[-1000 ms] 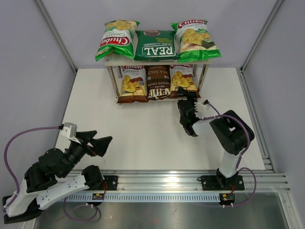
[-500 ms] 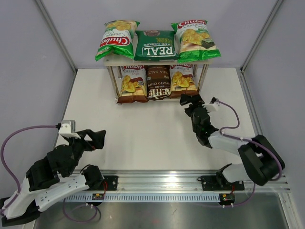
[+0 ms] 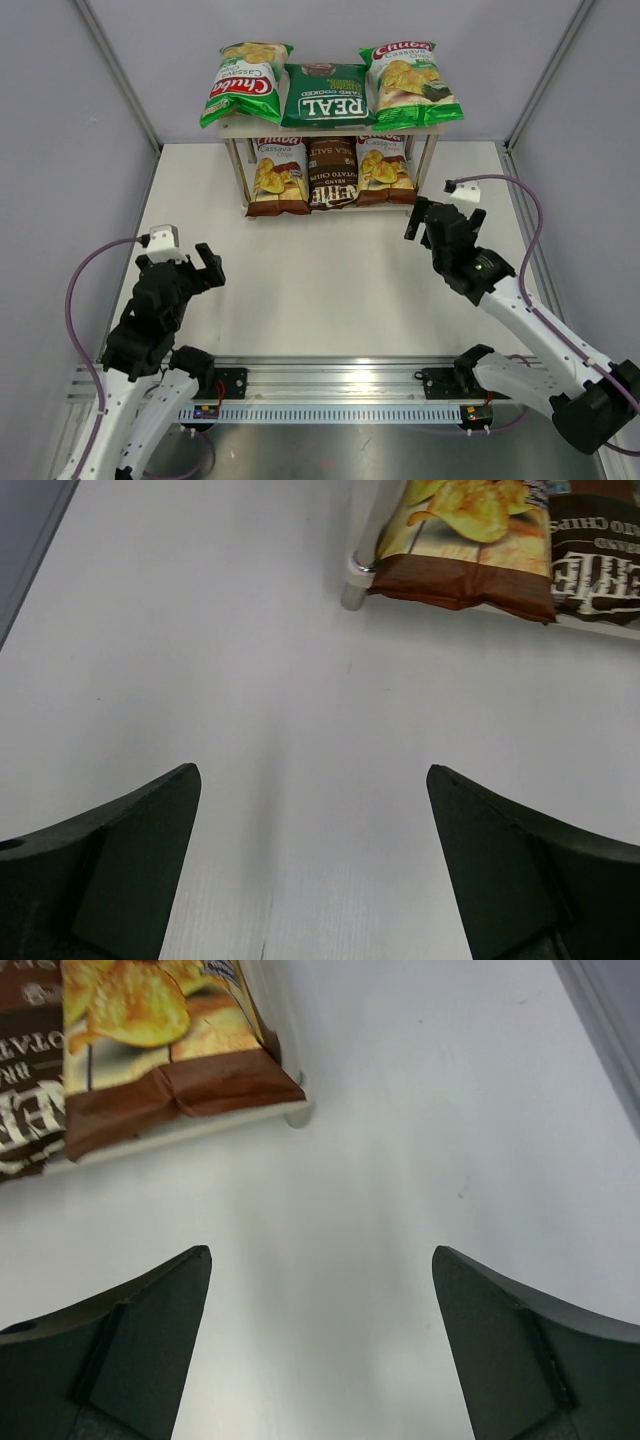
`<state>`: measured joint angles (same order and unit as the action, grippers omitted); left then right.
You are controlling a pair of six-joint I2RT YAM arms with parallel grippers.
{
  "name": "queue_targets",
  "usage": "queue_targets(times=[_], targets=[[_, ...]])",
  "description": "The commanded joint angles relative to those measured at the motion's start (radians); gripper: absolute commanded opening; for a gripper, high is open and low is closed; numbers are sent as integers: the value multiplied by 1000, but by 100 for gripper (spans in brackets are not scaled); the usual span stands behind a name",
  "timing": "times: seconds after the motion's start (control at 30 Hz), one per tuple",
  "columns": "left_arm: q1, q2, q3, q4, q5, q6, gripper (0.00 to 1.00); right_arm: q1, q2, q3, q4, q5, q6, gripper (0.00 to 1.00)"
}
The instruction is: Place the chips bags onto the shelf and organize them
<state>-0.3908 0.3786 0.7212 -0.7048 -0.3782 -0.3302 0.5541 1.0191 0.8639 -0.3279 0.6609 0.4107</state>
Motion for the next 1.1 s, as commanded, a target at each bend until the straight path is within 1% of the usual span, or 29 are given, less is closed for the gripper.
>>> queue_targets(times=[0.0, 0.03, 0.07, 0.13, 0.2, 0.37, 0.6, 0.8, 1.07], targets=[[116, 25, -11, 88, 176, 46, 99, -3, -76, 116, -339, -12, -113, 99], [136, 25, -14, 91, 176, 45, 99, -3, -108, 135, -390, -85, -122, 100], [165, 22, -20, 93, 174, 45, 99, -3, -128, 158, -404, -113, -125, 99], [176, 10, -28, 100, 179, 45, 99, -3, -187, 175, -422, -197, -134, 99], [178, -1, -42, 114, 203, 62, 99, -3, -224, 199, -448, -224, -141, 100], [178, -36, -51, 122, 262, 80, 99, -3, -364, 218, -488, -222, -148, 99], [178, -75, -45, 110, 286, 95, 99, -3, -530, 149, -474, -212, -136, 99], [178, -101, -48, 113, 303, 99, 99, -3, -605, 92, -435, -210, -145, 100], [178, -109, -46, 113, 306, 100, 99, -3, -597, 55, -396, -219, -142, 99]])
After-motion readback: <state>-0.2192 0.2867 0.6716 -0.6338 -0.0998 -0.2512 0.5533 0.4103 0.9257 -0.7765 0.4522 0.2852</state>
